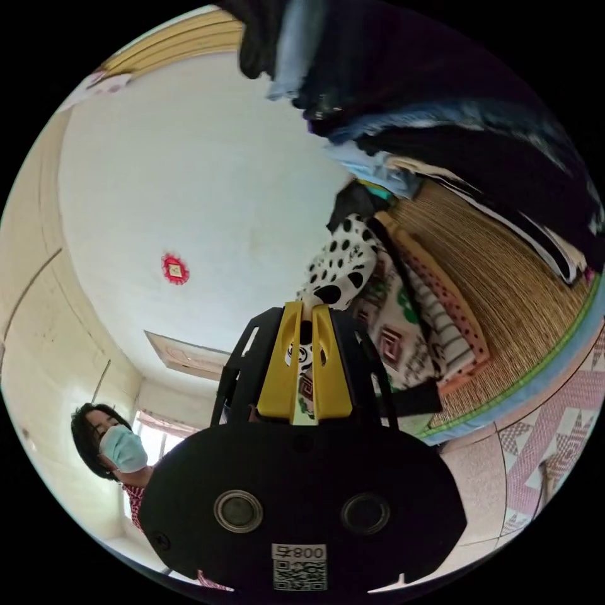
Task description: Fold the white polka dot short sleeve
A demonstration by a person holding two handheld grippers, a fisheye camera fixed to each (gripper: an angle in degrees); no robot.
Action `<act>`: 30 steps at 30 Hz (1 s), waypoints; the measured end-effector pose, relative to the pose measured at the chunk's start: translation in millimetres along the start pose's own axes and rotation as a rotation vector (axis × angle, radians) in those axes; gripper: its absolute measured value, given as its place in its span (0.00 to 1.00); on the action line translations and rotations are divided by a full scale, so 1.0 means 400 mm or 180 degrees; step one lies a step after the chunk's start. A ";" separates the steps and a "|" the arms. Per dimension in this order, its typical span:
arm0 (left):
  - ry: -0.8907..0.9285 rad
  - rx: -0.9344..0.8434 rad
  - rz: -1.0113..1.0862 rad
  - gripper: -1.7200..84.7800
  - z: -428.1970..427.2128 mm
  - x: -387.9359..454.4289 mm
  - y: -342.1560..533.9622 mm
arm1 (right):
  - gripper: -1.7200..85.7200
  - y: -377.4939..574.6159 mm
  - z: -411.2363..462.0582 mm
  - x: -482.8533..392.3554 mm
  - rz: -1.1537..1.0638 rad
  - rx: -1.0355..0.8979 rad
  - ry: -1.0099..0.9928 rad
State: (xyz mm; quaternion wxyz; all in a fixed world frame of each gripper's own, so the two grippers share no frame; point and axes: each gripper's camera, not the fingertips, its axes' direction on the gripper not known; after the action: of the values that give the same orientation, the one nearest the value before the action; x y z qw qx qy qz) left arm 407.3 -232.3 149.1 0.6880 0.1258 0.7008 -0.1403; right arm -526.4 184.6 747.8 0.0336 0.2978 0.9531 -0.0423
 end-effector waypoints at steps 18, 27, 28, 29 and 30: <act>-0.0262 -0.0157 -0.0124 0.06 0.101 -0.019 -0.158 | 0.04 0.095 -0.133 0.175 0.0314 0.0294 0.0014; -0.0225 -0.0083 -0.0104 0.06 0.055 -0.021 -0.204 | 0.02 0.157 -0.131 0.016 -0.0054 0.0785 0.0564; -0.0231 -0.0075 -0.0098 0.06 0.048 -0.021 -0.206 | 0.02 0.144 -0.077 -0.038 -0.0228 0.0688 0.0609; -0.0249 -0.0063 -0.0095 0.06 0.041 -0.021 -0.206 | 0.02 0.136 -0.045 -0.065 -0.0315 0.0635 0.0611; -0.0255 -0.0058 -0.0097 0.06 0.038 -0.022 -0.207 | 0.02 0.115 0.030 -0.116 -0.0477 0.0516 0.0604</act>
State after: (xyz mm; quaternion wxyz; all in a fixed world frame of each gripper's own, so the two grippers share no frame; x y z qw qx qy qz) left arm 391.2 -314.6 159.5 0.7144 0.1031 0.6758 -0.1493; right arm -461.5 195.0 737.4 -0.0840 0.2302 0.9650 -0.0932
